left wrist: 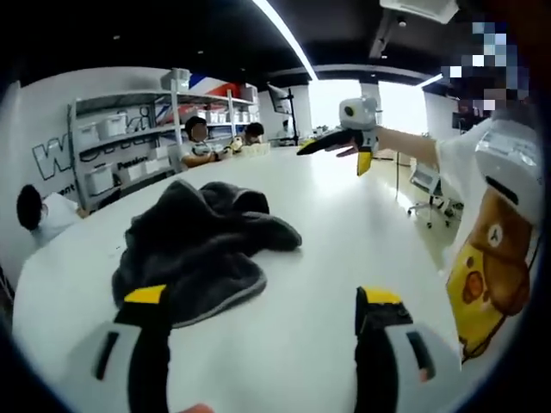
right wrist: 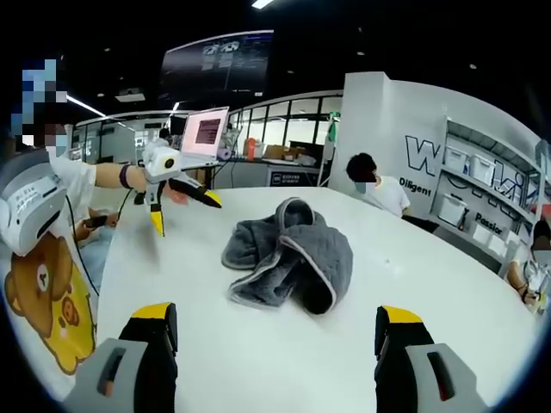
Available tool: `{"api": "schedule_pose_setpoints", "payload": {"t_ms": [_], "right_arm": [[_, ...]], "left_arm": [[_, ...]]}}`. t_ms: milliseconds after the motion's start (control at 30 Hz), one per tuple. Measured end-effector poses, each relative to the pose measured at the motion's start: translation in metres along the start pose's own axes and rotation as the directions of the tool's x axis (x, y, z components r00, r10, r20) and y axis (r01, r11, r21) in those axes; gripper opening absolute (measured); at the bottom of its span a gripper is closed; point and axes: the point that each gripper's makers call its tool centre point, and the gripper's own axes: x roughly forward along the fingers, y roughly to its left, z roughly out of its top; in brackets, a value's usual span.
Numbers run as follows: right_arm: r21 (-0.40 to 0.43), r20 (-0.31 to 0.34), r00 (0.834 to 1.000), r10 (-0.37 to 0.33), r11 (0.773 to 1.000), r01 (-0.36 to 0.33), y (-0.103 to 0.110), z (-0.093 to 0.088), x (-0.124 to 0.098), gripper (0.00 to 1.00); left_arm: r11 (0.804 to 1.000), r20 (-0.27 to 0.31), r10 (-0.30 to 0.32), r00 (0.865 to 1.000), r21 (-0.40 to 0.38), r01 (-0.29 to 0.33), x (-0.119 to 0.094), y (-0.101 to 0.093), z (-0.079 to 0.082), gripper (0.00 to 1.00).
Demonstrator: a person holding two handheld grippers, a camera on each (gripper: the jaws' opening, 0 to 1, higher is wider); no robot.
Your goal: Fold the towel on the table until its edges align and the towel forms a compact rectangular stack.
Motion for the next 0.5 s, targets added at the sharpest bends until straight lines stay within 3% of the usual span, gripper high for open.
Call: {"api": "schedule_pose_setpoints", "payload": {"t_ms": [300,500], "right_arm": [[0.011,0.007,1.000,-0.015,1.000,0.014,-0.002,-0.005,-0.006,1.00],[0.016,0.011,1.000,-0.010,1.000,0.010,-0.002,-0.007,-0.006,1.00]], "left_arm": [[0.997,-0.014,-0.072,0.997,-0.007,0.072,0.039,-0.008,-0.002,0.76],[0.996,-0.034,-0.088,0.996,-0.021,0.087,0.057,-0.004,-0.009,0.66]]}}
